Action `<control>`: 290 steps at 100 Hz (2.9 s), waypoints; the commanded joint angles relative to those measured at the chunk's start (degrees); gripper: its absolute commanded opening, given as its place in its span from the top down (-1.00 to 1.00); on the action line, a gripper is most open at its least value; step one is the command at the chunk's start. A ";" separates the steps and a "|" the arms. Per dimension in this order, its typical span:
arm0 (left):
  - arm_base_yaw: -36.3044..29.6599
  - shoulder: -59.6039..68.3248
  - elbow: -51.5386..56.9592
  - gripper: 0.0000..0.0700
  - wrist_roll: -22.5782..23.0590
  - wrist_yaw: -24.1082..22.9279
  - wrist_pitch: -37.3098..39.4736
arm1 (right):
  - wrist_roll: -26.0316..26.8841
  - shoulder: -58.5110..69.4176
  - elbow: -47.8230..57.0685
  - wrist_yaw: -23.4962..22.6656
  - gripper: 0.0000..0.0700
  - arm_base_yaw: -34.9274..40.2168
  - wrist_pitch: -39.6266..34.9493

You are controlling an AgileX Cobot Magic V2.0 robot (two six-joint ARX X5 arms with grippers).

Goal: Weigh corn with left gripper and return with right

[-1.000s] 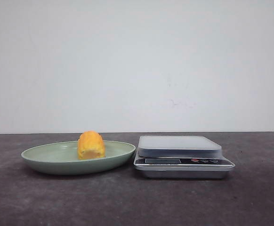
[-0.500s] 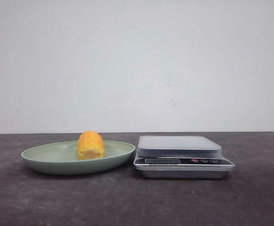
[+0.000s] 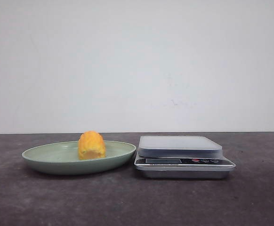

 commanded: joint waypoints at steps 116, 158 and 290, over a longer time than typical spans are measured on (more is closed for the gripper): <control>31.32 -25.29 -53.53 0.98 5.44 15.61 24.98 | -0.39 0.15 0.92 0.04 0.98 0.61 0.63; 31.32 -25.27 -53.53 0.98 5.44 15.56 25.42 | -0.39 0.13 0.92 0.02 0.98 0.61 0.63; 31.32 -25.27 -53.51 0.98 5.44 15.56 25.42 | -7.39 -19.67 -43.52 -25.79 0.98 -41.64 33.64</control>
